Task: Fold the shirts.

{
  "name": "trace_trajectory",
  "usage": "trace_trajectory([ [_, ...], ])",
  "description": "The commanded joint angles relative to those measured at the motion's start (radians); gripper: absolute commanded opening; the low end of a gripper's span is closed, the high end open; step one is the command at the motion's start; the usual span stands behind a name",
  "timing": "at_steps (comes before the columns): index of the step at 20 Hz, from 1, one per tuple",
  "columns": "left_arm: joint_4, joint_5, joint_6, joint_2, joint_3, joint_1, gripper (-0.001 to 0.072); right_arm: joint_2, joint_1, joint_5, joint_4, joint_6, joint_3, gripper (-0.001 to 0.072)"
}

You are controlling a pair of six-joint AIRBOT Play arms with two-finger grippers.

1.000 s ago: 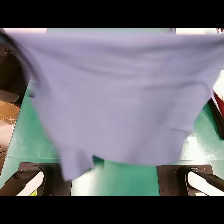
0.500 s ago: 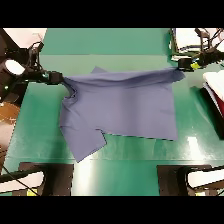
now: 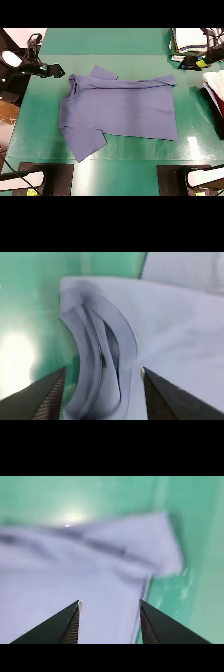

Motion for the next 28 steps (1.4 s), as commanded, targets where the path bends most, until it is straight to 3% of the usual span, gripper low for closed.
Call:
trace_trajectory([
  [1, 0.046, -0.267, -0.001, 0.044, 0.044, 0.061, 0.055, 0.107, -0.058, 0.14, 0.126, -0.076, -0.126, 0.0328],
  [3, 0.03, -0.414, -0.002, 0.048, 0.021, 0.14, 0.0549, 0.21, -0.092, 0.117, 0.209, -0.104, -0.284, 0.0313],
  [6, -0.029, -0.38, -0.01, 0.095, -0.175, 0.221, 0.055, 0.357, -0.138, 0.074, 0.345, -0.17, -0.529, 0.0314],
  [9, -0.035, -0.345, 0.0, 0.118, -0.381, 0.241, 0.055, 0.453, -0.146, 0.065, 0.36, -0.179, -0.683, 0.0313],
  [21, -0.194, -0.218, 0.006, 0.118, -0.728, 0.241, 0.0548, 0.618, -0.146, -0.008, 0.36, -0.184, -0.8, 0.0313],
  [22, -0.203, -0.214, 0.008, 0.118, -0.73, 0.241, 0.0498, 0.622, -0.146, -0.008, 0.359, -0.184, -0.801, 0.0313],
  [23, -0.209, -0.211, 0.008, 0.12, -0.727, 0.241, 0.0362, 0.624, -0.146, -0.002, 0.353, -0.183, -0.801, 0.0314],
  [24, -0.219, -0.207, 0.008, 0.124, -0.723, 0.241, 0.0289, 0.624, -0.146, 0.005, 0.343, -0.184, -0.801, 0.0314],
  [26, -0.229, -0.189, 0.008, 0.164, -0.721, 0.241, 0.0031, 0.624, -0.146, 0.029, 0.298, -0.178, -0.805, 0.0314],
  [28, -0.229, -0.167, 0.007, 0.233, -0.721, 0.241, 0.0029, 0.624, -0.156, 0.035, 0.231, -0.155, -0.843, 0.0314],
])
